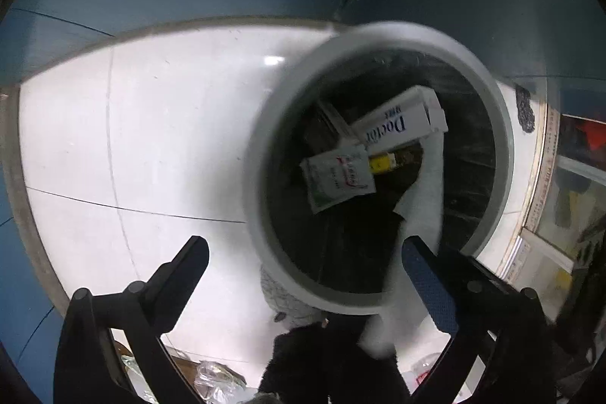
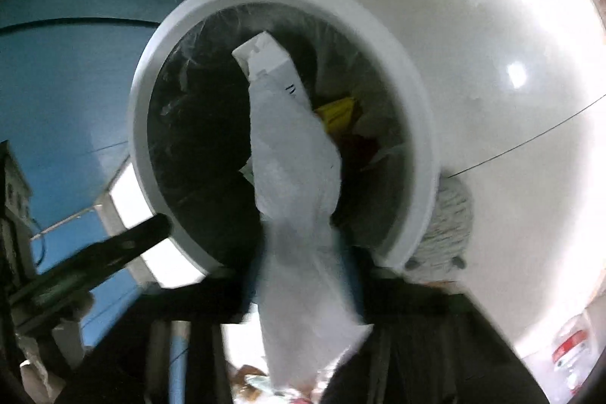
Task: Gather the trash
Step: 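Carry the sachet and tissue over the bin and open both tools, then raise both tools back toward the counter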
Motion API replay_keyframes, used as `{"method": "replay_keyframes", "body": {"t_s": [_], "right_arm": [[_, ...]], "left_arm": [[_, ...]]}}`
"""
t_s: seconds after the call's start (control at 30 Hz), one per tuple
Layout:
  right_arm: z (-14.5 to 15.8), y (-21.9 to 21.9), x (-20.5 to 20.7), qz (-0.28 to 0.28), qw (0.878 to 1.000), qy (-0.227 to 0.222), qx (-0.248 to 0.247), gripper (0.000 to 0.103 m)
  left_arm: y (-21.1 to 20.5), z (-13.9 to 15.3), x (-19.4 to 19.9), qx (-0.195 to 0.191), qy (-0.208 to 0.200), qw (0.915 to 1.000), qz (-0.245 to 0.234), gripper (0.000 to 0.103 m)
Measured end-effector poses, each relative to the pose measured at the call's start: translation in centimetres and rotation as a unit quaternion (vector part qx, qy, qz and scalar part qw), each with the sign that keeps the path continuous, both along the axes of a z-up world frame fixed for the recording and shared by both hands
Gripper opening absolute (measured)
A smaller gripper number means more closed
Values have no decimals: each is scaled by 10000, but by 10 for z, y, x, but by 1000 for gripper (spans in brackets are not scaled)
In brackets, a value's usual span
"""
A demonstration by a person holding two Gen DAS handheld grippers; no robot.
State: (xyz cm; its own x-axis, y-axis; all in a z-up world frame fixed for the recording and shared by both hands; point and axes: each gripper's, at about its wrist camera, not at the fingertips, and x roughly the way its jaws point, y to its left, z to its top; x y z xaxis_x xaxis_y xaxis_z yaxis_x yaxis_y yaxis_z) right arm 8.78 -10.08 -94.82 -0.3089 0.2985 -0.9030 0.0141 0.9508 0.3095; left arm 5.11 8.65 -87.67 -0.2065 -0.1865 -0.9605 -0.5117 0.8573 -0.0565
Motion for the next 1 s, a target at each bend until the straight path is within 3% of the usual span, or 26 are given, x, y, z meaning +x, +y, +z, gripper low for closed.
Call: {"method": "replay_keyframes", "body": {"t_s": [0.03,0.23,0.47,0.67,1.0], "right_arm": [[3,-2,3,12,10000,-32,-16,69],[48,3,10,689,9940,-580,-616,103],[115,16,7,1393,9790,-1024,-1080,103],[207,11,-1,1536,9720,-1327,-1184,103],[412,-3,-17,1640,9618,-1980,-939,103]], "left_arm": [[2,5,-2,82,25,10000,-12,103],[6,51,-13,739,-211,9968,-232,103],[-10,134,-30,970,-440,9938,-328,103],[-26,228,-42,958,-625,9928,-357,103],[-48,378,-57,972,-1210,9875,-285,103]]}}
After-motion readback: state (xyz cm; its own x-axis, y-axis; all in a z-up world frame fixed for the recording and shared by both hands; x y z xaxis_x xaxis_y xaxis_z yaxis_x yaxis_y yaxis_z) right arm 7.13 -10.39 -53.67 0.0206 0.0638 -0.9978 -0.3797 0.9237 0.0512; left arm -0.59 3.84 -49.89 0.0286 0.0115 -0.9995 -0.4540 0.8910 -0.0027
